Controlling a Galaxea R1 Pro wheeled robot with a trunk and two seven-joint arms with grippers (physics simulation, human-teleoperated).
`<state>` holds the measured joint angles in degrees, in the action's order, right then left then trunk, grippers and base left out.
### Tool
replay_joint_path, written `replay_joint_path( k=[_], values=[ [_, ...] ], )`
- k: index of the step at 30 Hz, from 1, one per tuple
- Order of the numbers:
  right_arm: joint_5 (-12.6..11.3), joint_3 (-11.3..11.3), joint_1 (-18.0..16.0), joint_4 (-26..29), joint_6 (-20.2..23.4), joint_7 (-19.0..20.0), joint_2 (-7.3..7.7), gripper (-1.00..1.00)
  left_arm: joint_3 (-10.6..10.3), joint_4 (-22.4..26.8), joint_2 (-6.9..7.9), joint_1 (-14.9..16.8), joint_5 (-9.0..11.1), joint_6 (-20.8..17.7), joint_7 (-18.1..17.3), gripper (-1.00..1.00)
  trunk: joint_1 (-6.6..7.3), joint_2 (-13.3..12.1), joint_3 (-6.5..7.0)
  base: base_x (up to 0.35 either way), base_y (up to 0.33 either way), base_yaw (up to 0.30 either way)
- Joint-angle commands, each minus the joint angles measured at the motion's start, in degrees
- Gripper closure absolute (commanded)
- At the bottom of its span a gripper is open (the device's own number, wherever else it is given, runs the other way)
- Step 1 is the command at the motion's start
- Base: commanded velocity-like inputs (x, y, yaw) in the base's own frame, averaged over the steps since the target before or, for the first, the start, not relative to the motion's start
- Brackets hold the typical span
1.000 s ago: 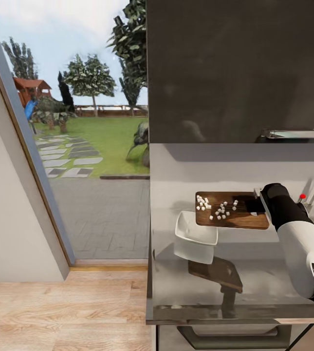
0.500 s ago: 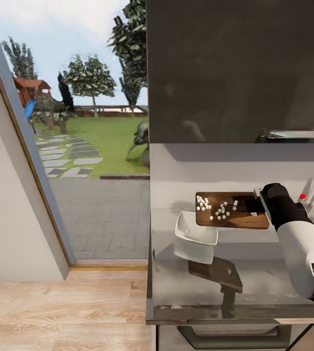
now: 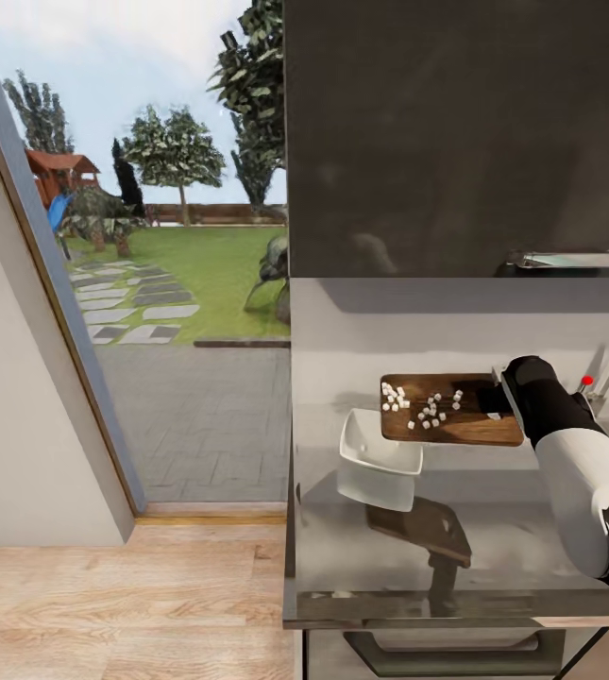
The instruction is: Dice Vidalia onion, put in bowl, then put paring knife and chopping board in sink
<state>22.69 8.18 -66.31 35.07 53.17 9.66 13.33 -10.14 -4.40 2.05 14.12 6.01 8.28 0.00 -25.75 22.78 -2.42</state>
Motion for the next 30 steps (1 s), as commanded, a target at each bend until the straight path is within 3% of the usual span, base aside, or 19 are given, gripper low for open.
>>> replay_joint_path(
  k=[1,30],
  values=[
    [0.5,0.2,-0.1,0.0,0.2,0.1,-0.03,1.00,-0.5,-0.3,-0.03,0.1,0.6,0.4,0.0,-1.00,-0.04,0.1,-0.13,0.000,0.000,0.000],
    [0.3,0.1,-0.1,-0.2,0.2,-0.9,-0.40,1.00,-0.5,-0.2,-0.72,0.1,0.6,0.4,0.1,-1.00,-0.04,0.1,-0.13,0.000,0.000,0.000]
  ],
)
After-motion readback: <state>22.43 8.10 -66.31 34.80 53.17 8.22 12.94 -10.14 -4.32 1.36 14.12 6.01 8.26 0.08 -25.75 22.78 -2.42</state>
